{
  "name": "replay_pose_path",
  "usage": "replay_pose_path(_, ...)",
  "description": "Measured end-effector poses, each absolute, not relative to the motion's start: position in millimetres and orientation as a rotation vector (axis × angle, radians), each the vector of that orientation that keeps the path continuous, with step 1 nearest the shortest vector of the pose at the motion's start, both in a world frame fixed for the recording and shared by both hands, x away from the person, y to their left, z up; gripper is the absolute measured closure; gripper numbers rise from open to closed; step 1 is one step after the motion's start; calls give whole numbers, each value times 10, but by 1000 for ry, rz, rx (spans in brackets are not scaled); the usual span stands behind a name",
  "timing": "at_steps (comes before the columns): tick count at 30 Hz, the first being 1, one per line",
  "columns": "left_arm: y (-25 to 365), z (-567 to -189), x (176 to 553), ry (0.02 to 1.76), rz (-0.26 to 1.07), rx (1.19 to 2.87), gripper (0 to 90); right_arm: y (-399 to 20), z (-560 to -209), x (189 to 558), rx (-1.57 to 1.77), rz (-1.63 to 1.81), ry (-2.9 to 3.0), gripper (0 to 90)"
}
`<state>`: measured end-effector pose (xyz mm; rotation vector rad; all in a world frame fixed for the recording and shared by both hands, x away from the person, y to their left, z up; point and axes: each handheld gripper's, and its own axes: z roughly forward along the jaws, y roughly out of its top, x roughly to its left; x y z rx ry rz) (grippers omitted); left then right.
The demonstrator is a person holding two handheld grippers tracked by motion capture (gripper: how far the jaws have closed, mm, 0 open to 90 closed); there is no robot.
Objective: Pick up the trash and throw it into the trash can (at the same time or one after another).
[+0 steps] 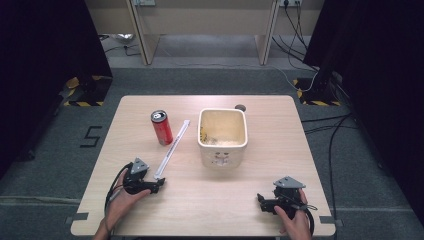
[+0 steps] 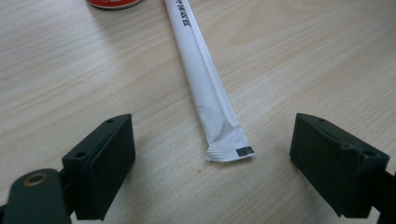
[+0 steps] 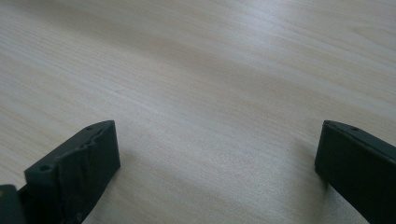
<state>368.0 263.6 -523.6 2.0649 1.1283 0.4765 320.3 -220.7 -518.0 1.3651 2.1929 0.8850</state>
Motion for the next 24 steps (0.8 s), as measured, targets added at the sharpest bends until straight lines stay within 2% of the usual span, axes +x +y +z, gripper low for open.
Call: replay_pose_path(24, 2663, -5195, 3698, 1113, 443, 2045, 167, -2207, -5179, 3204, 1365, 885, 2193, 2)
